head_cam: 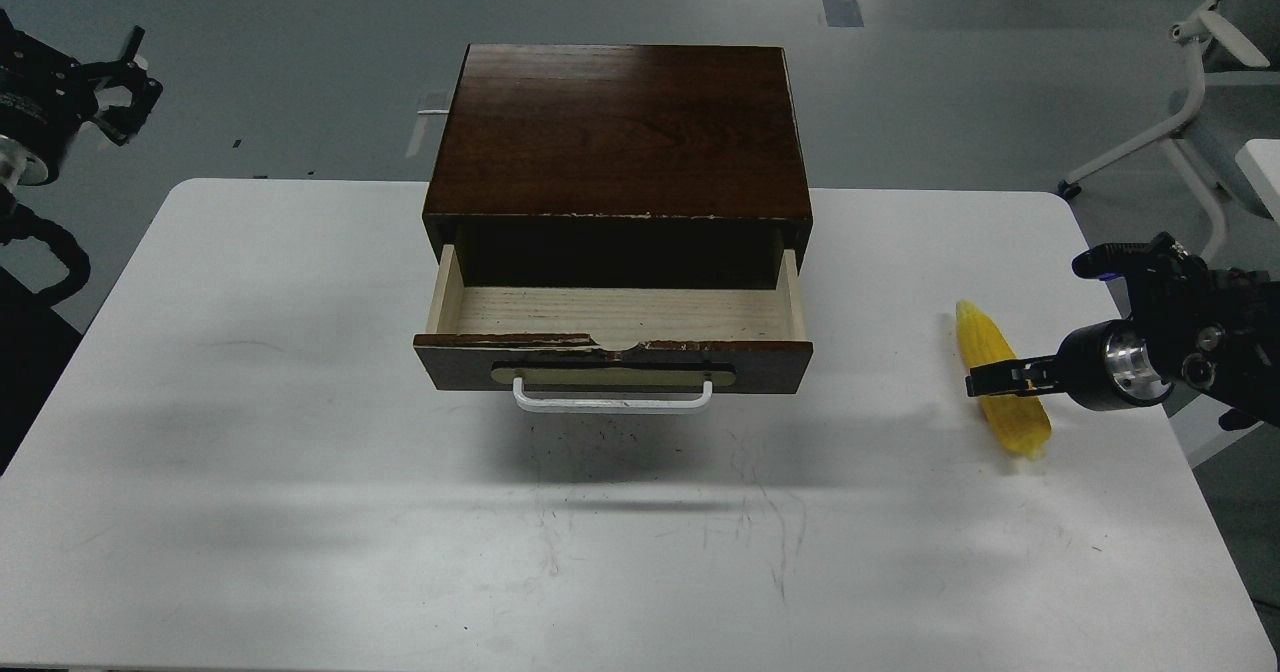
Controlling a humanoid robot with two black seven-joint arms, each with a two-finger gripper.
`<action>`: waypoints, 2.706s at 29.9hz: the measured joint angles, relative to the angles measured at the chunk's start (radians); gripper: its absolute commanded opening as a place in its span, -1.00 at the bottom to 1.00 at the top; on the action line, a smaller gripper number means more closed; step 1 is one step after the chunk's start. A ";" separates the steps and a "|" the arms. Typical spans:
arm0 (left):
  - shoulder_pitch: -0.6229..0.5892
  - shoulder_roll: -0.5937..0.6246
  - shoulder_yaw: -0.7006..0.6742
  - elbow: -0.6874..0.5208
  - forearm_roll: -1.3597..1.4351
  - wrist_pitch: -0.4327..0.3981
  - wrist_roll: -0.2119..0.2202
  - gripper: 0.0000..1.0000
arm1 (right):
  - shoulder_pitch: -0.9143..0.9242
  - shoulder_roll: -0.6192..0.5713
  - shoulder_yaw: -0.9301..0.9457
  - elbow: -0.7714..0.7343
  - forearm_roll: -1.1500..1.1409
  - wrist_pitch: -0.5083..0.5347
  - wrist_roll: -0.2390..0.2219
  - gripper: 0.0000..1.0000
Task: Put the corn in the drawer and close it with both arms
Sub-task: 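Reach the right gripper to the yellow corn and grasp it, then lift the corn with the right gripper and carry it over the drawer, then lower the corn into the drawer and open the right gripper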
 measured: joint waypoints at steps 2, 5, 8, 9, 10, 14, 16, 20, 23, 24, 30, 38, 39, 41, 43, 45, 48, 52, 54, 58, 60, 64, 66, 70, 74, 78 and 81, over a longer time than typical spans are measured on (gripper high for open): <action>0.002 0.001 0.000 0.001 0.001 0.000 0.000 0.95 | -0.002 0.005 0.000 -0.007 0.000 -0.020 0.002 -0.17; 0.005 0.003 0.001 0.001 0.003 0.000 0.000 0.95 | -0.003 0.007 0.000 -0.011 0.000 -0.032 0.003 -0.53; 0.006 0.004 0.002 0.001 0.004 0.000 0.000 0.95 | 0.000 0.007 -0.001 -0.012 0.000 -0.034 0.005 -0.84; 0.006 0.004 0.003 0.001 0.004 0.000 0.000 0.95 | 0.003 0.007 -0.001 -0.011 0.000 -0.034 0.007 -0.86; 0.007 0.004 0.004 0.002 0.004 0.000 0.000 0.95 | 0.005 0.007 0.001 -0.011 0.000 -0.035 0.009 -0.93; 0.007 0.003 0.006 0.003 0.005 0.000 0.003 0.95 | 0.022 -0.001 0.018 -0.007 0.006 -0.051 0.019 -1.00; 0.007 0.003 0.010 0.003 0.011 0.000 0.005 0.95 | 0.063 -0.018 0.040 -0.002 0.010 -0.059 0.030 -1.00; 0.007 0.004 0.053 0.005 0.051 0.000 0.007 0.95 | 0.200 -0.071 0.060 0.022 0.013 -0.062 0.063 -1.00; 0.003 0.006 0.071 0.006 0.081 0.000 0.003 0.95 | 0.353 -0.083 0.064 0.069 0.013 -0.061 0.082 -1.00; 0.003 0.007 0.073 0.006 0.084 0.000 0.002 0.95 | 0.402 -0.079 0.064 0.081 0.012 -0.061 0.085 -1.00; 0.003 0.007 0.077 0.006 0.088 0.000 0.003 0.95 | 0.578 0.039 0.058 0.163 -0.016 -0.062 0.088 -1.00; -0.002 0.010 0.085 0.006 0.118 0.000 0.012 0.95 | 0.636 0.251 0.055 0.245 -0.304 -0.058 0.093 -1.00; -0.004 0.010 0.085 0.006 0.119 0.000 0.012 0.95 | 0.639 0.272 0.054 0.252 -0.339 -0.057 0.094 -1.00; -0.004 0.010 0.085 0.006 0.120 0.000 0.013 0.95 | 0.642 0.308 0.051 0.271 -0.413 -0.056 0.095 -1.00; -0.004 0.012 0.085 0.006 0.122 0.000 0.014 0.95 | 0.642 0.338 0.049 0.297 -0.481 -0.055 0.096 -1.00; -0.004 0.015 0.086 0.006 0.128 0.000 0.015 0.95 | 0.642 0.358 0.042 0.322 -0.520 -0.053 0.097 -1.00; -0.002 0.031 0.086 0.006 0.138 0.000 0.015 0.95 | 0.642 0.379 -0.003 0.352 -0.547 -0.051 0.097 -1.00; -0.001 0.046 0.086 0.006 0.141 0.000 0.015 0.95 | 0.630 0.388 -0.068 0.384 -0.572 -0.051 0.097 -0.69; -0.001 0.055 0.086 0.006 0.141 0.000 0.013 0.95 | 0.623 0.389 -0.079 0.387 -0.580 -0.051 0.097 -0.42; -0.001 0.077 0.081 0.006 0.140 0.000 0.004 0.95 | 0.609 0.391 -0.083 0.386 -0.583 -0.051 0.098 0.27; -0.002 0.082 0.076 0.006 0.138 0.000 0.002 0.95 | 0.609 0.399 -0.083 0.386 -0.579 -0.054 0.103 0.34; -0.003 0.082 0.076 0.006 0.139 0.000 0.002 0.95 | 0.606 0.408 -0.080 0.386 -0.571 -0.056 0.126 0.48; -0.006 0.083 0.078 0.005 0.140 0.000 0.002 0.95 | 0.602 0.408 -0.069 0.386 -0.568 -0.059 0.132 0.56; -0.008 0.082 0.086 0.005 0.143 0.000 0.007 0.95 | 0.595 0.396 0.006 0.376 -0.551 -0.063 0.135 0.77; -0.011 0.081 0.086 -0.005 0.205 0.000 0.009 0.95 | 0.567 0.350 0.115 0.353 -0.427 -0.063 0.135 0.92; -0.025 0.084 0.084 -0.009 0.275 0.000 0.008 0.94 | 0.531 0.289 0.209 0.307 -0.235 -0.063 0.129 0.99; -0.054 0.106 0.084 -0.035 0.331 0.000 0.003 0.91 | 0.498 0.230 0.269 0.236 -0.070 -0.065 0.127 0.99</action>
